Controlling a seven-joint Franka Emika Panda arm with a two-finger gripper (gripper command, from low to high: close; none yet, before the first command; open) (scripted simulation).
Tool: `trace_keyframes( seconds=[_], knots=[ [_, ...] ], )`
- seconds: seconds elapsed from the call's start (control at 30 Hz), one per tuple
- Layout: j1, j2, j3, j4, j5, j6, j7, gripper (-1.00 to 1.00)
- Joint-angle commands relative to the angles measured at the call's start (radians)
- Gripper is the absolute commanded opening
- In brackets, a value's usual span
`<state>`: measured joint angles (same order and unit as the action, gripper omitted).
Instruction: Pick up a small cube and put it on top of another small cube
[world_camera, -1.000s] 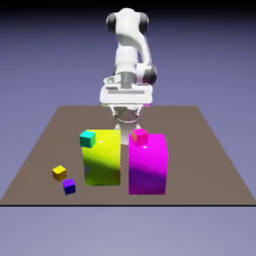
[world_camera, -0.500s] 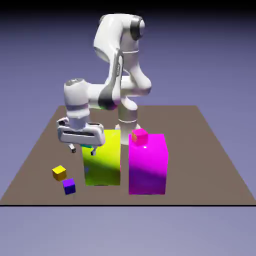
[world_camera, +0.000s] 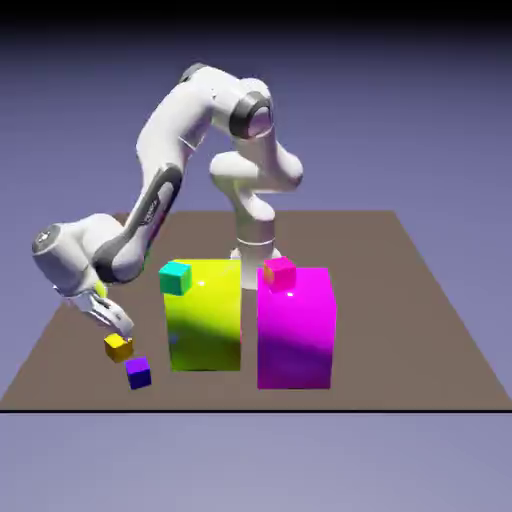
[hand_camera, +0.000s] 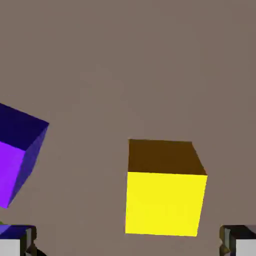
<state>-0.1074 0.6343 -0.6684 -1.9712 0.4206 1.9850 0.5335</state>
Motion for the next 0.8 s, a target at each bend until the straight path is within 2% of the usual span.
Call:
trace_keyframes(
  seconds=[0.0,0.13,0.17,0.3,0.37,0.67,0.77],
  knots=[
    [0.000,0.000,0.000,0.000,0.000,0.000,0.000,0.00],
    [-0.027,0.094,0.066,-0.052,0.078,0.133,-0.045,0.00],
    [-0.027,0.094,0.066,-0.052,0.078,0.133,-0.045,-1.00],
    [-0.001,0.002,0.002,-0.001,0.002,0.003,-0.001,-1.00],
    [0.069,-0.027,-0.026,0.001,-0.006,0.002,-0.011,-1.00],
    [0.221,-0.353,0.282,0.052,-0.397,-0.314,0.100,-1.00],
    [0.204,-0.450,0.391,0.047,-0.485,-0.414,0.133,-1.00]
  ],
)
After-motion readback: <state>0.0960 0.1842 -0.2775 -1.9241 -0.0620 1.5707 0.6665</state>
